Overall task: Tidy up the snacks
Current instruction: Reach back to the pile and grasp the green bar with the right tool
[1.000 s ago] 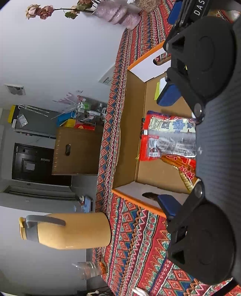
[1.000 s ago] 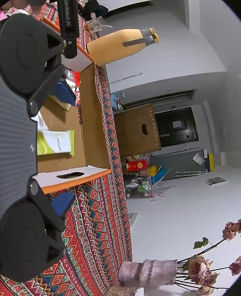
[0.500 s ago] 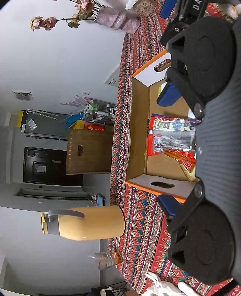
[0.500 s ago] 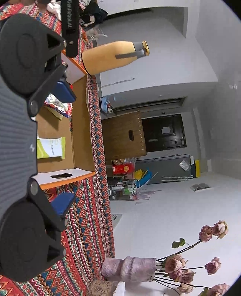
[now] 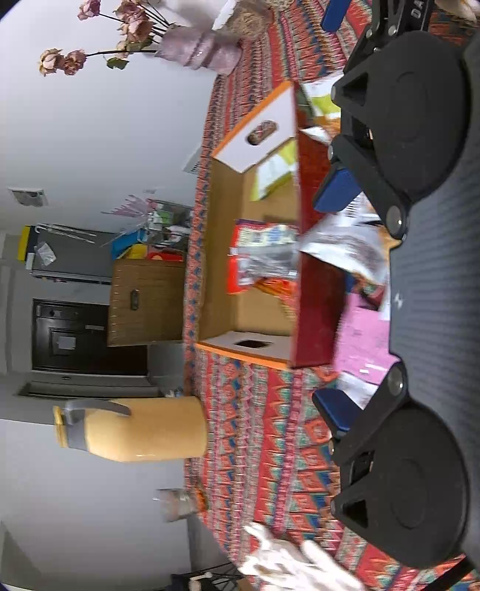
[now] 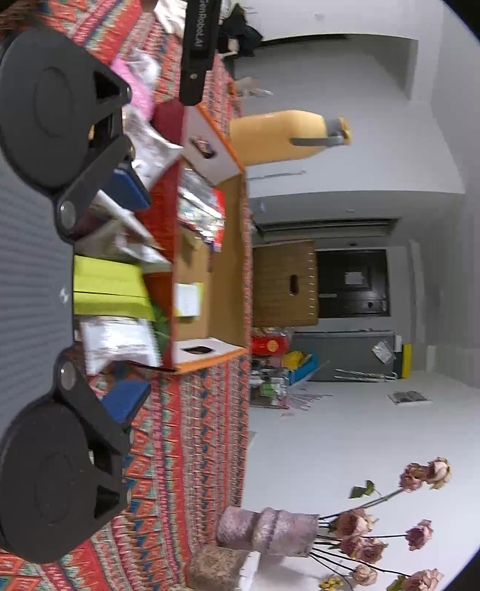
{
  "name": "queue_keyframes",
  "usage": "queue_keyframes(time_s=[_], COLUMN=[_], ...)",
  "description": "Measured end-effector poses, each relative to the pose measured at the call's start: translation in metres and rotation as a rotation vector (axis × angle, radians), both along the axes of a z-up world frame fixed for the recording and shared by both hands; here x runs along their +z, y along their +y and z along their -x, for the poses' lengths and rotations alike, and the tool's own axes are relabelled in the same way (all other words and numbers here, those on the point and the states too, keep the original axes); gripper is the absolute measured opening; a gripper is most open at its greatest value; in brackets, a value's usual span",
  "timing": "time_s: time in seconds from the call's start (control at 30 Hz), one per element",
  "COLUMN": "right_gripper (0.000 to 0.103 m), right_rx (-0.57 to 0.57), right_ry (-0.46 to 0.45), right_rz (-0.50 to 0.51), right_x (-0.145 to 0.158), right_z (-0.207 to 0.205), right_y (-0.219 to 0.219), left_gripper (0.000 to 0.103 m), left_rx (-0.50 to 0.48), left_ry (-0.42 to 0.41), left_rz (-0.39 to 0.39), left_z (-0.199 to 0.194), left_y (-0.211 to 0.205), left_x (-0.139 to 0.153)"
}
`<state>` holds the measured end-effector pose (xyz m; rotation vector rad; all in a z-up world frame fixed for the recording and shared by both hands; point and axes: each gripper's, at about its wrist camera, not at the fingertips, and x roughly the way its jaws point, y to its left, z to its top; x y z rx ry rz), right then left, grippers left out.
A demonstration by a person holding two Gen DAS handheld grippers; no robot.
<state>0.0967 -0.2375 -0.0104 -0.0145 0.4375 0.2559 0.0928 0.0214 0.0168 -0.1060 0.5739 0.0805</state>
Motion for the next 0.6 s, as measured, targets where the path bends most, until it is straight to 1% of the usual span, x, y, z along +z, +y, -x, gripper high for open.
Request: queue_keyframes(time_s=[0.03,0.17,0.2,0.3,0.5,0.53,0.57,0.6], right_gripper=[0.086,0.075,0.069,0.059,0.057,0.056,0.053,0.045], right_rx=[-0.001,0.015,0.019,0.029,0.008,0.000,-0.007,-0.009], right_ry=[0.013,0.064,0.075,0.107,0.178,0.188,0.198,0.206], right_rz=[0.011,0.037,0.043,0.060,0.091,0.096,0.099,0.097], right_x=[-0.004,-0.018,-0.021,-0.027,-0.034,-0.035,-0.037,-0.038], right_z=[0.003,0.008,0.007,0.004,-0.012,-0.015,-0.017,-0.018], right_y=[0.001,0.003,0.004,0.010,0.019,0.020,0.021,0.021], left_gripper=[0.103,0.103,0.103,0.103,0.103,0.103,0.103,0.103], left_rx=[-0.001,0.003,0.010,0.015,-0.002,-0.002,-0.002,-0.001], left_ry=[0.009,0.032,0.041,0.046,0.041,0.042,0.043,0.044], left_rz=[0.008,0.019,0.024,0.031,0.022,0.023,0.023,0.023], left_z=[0.004,0.013,0.015,0.020,0.027,0.028,0.028,0.029], left_y=[0.002,0.012,0.015,0.020,0.019,0.020,0.020,0.020], left_x=[-0.004,-0.017,-0.020,-0.022,-0.021,-0.021,-0.021,-0.022])
